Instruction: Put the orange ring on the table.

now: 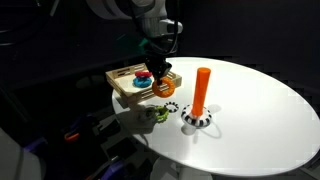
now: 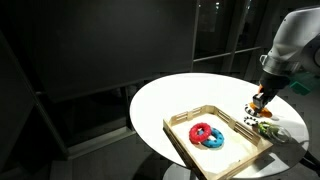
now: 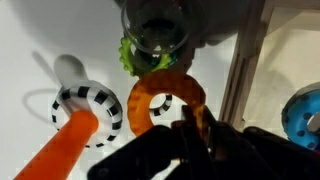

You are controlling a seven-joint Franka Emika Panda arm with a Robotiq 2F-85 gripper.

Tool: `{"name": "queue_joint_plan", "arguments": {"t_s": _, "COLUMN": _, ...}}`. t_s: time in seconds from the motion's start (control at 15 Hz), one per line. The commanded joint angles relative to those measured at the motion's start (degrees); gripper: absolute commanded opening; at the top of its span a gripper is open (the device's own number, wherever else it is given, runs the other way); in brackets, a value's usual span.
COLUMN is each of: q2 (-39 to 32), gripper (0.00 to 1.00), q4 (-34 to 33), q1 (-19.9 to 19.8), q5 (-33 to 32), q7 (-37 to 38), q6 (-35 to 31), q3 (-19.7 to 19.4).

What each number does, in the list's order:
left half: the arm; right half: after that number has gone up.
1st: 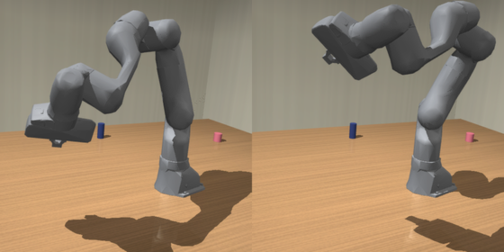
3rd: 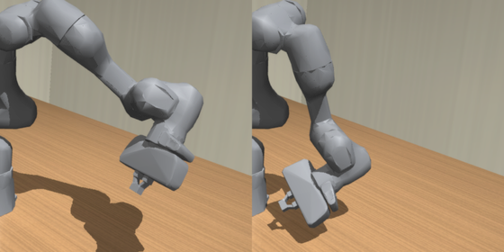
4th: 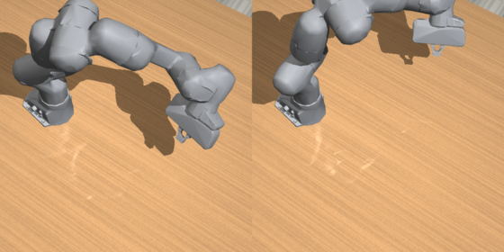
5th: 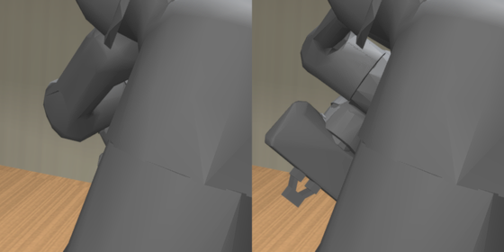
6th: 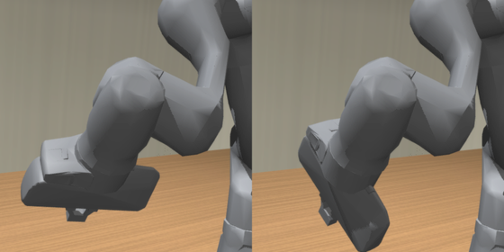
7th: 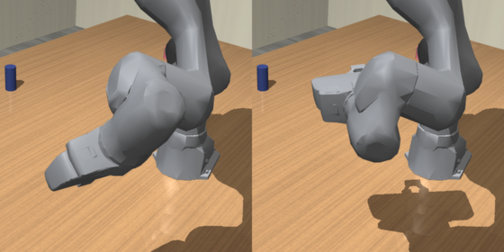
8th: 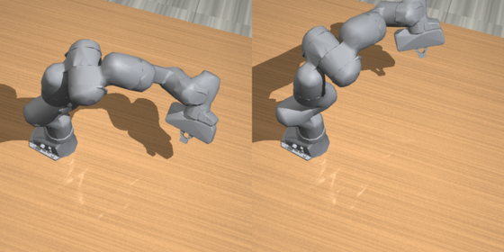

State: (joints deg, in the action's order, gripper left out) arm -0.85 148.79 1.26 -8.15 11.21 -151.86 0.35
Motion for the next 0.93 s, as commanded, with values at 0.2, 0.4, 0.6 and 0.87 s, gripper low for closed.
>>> {"name": "queue_joint_plan", "arguments": {"t_s": 0.2, "q2": -1.2, "gripper": 0.05, "q4": 0.1, "q1": -0.2, "q5": -12.1, "q7": 8.2, "q6": -1.4, "q3": -0.7}}
{"name": "queue_joint_plan", "arguments": {"t_s": 0.4, "q2": -3.1, "gripper": 0.05, "q4": -0.4, "q1": 0.1, "q5": -15.2, "q7": 10.8, "q6": -2.4, "q3": -0.9}}
{"name": "queue_joint_plan", "arguments": {"t_s": 0.6, "q2": -5.8, "gripper": 0.04, "q4": -1.0, "q1": 0.7, "q5": -17.3, "q7": 12.9, "q6": -3.8, "q3": -1.6}}
{"name": "queue_joint_plan", "arguments": {"t_s": 0.87, "q2": -8.5, "gripper": 0.23, "q4": -1.7, "q1": 2.0, "q5": -16.6, "q7": 12.9, "q6": -5.4, "q3": -2.6}}
